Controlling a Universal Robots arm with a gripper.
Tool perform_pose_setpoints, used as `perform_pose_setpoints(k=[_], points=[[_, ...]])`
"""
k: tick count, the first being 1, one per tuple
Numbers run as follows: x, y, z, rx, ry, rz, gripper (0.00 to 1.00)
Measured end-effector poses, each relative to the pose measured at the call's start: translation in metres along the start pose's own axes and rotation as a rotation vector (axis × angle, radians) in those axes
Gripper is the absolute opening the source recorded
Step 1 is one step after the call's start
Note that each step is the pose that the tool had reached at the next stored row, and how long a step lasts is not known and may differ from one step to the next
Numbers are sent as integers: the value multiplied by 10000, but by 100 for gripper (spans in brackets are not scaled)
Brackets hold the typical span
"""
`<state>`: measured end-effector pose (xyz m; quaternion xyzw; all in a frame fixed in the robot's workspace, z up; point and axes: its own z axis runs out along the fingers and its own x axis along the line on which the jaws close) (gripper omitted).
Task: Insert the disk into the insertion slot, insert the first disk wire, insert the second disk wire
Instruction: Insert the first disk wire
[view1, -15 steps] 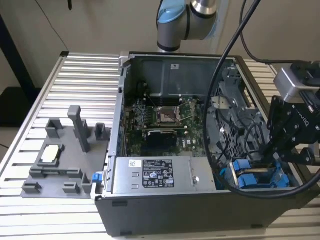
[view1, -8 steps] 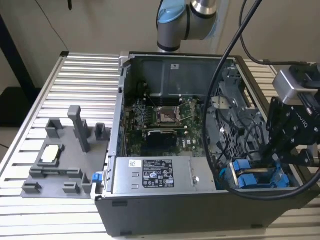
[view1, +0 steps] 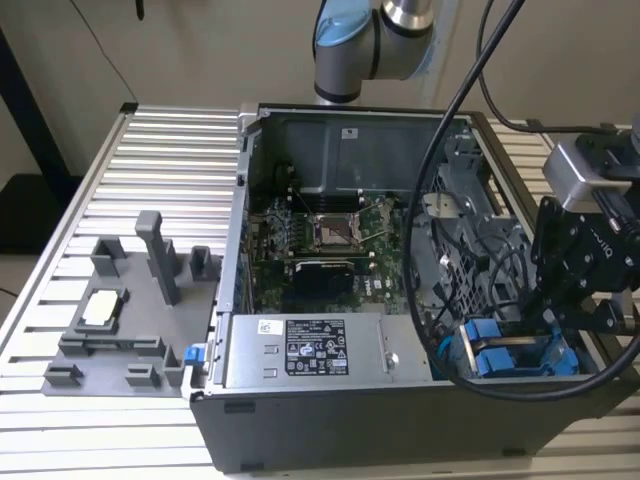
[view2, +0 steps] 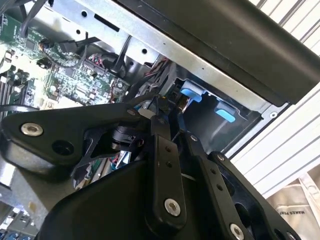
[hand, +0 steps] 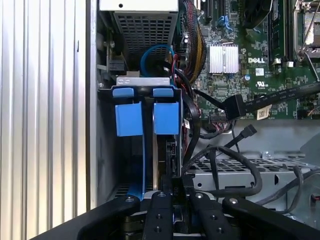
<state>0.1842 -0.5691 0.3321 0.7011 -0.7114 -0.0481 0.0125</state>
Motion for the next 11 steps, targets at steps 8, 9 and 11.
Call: perform_pose_setpoints(k=[8, 9, 11], points=[[-8, 12, -141, -22, 3, 2, 27], [-10, 16, -183, -22, 3, 2, 27], [-15, 23, -274, -22, 4, 1, 27]])
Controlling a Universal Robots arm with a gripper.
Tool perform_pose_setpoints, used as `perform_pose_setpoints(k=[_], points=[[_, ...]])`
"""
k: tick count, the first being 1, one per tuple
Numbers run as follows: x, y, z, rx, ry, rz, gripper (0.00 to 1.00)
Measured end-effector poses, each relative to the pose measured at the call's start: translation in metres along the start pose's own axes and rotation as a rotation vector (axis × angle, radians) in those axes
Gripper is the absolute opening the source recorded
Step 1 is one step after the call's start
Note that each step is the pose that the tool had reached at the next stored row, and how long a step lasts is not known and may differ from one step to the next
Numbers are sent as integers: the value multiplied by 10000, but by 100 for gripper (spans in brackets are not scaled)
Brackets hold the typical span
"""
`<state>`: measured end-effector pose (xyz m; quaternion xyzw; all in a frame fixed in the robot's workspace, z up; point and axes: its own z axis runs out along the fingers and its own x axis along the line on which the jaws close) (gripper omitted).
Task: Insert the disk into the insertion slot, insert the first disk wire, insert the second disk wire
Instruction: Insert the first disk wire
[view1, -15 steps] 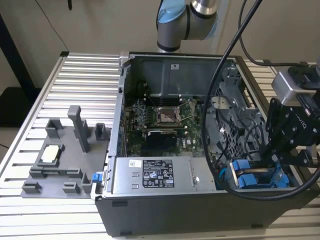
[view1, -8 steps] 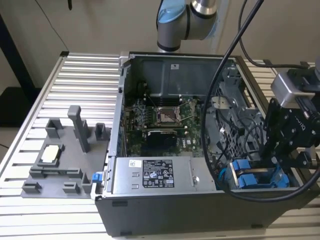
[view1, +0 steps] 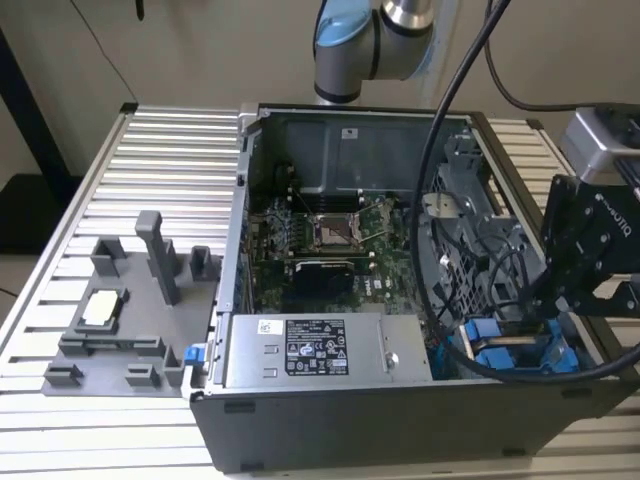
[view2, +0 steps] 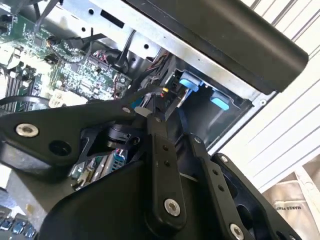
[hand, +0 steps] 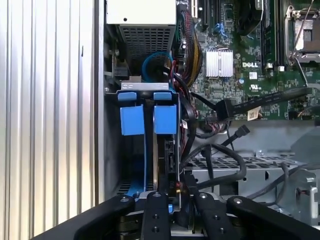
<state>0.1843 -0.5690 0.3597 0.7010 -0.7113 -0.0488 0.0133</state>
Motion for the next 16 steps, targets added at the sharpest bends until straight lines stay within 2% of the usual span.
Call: perform_pose_setpoints(k=[6, 12, 16], points=[[-13, 23, -264, 0, -1, 0, 27], [-25, 24, -272, 1, 0, -1, 27], [-158, 26, -263, 0, -3, 0, 27]])
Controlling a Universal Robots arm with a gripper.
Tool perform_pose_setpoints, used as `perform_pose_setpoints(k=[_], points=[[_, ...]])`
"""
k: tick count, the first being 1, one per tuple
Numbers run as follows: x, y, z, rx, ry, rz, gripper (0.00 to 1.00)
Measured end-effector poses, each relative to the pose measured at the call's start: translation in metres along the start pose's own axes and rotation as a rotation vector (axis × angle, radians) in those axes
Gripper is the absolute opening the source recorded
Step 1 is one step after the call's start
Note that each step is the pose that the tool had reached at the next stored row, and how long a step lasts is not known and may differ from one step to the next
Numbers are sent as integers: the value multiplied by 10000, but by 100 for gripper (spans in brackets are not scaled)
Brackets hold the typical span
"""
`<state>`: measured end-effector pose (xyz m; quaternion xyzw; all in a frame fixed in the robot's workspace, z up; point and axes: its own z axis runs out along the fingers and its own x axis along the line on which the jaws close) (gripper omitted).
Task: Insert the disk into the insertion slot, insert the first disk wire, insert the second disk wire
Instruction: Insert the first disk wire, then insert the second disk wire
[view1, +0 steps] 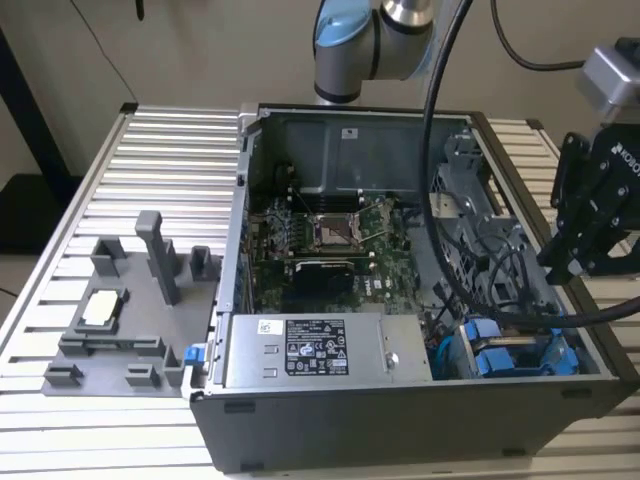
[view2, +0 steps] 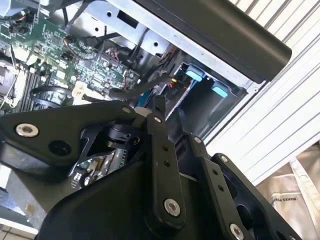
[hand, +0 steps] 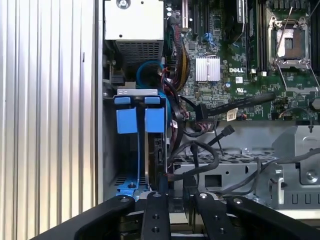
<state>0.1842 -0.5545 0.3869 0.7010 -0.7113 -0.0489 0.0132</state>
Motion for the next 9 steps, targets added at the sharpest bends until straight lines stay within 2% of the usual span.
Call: perform_pose_setpoints(k=[3, 4, 5, 7, 9], points=[[-86, 1, 5, 2, 29, 3, 27], [-97, 3, 5, 15, 80, 8, 27], [-100, 11, 5, 69, 125, 9, 27], [-101, 54, 9, 301, 178, 2, 27], [-101, 113, 15, 551, 200, -6, 27]])
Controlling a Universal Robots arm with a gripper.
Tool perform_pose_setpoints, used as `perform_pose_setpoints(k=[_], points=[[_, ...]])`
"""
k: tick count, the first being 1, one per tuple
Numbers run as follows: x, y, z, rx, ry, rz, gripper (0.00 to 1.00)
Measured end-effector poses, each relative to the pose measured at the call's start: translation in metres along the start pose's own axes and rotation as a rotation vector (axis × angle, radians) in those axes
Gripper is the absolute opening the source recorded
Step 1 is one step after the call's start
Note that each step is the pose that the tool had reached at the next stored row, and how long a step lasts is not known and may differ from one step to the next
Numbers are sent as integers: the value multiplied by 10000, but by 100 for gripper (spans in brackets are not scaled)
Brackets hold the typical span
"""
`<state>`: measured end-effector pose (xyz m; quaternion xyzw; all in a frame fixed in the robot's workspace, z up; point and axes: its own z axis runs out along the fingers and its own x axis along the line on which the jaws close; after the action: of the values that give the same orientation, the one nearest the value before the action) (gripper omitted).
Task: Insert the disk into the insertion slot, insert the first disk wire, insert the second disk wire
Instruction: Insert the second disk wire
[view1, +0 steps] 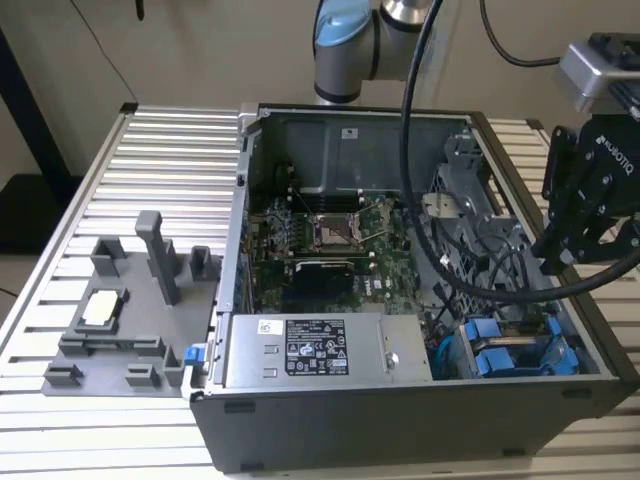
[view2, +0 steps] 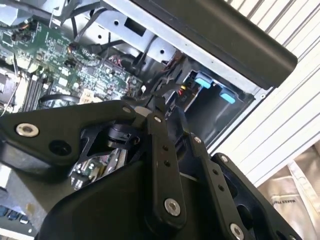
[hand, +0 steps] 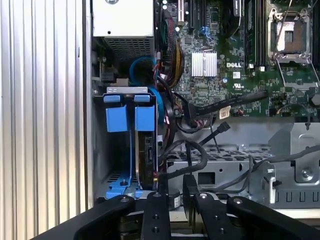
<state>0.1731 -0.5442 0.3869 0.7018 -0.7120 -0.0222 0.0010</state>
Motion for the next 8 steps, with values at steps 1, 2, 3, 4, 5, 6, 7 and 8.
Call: perform_pose_setpoints(k=[1, 2, 3, 4, 5, 6, 7, 8], points=[[-1, 38, 1, 92, 1, -2, 27], [-3, 75, 3, 155, -1, -5, 27], [-4, 114, 3, 208, 0, -7, 27], [-5, 155, 5, 248, -2, -7, 27], [-6, 197, 7, 279, -3, -7, 27], [-7, 238, 8, 307, -2, -9, 27], [-10, 279, 9, 332, -3, -11, 27], [-13, 320, 11, 353, -3, -10, 27]])
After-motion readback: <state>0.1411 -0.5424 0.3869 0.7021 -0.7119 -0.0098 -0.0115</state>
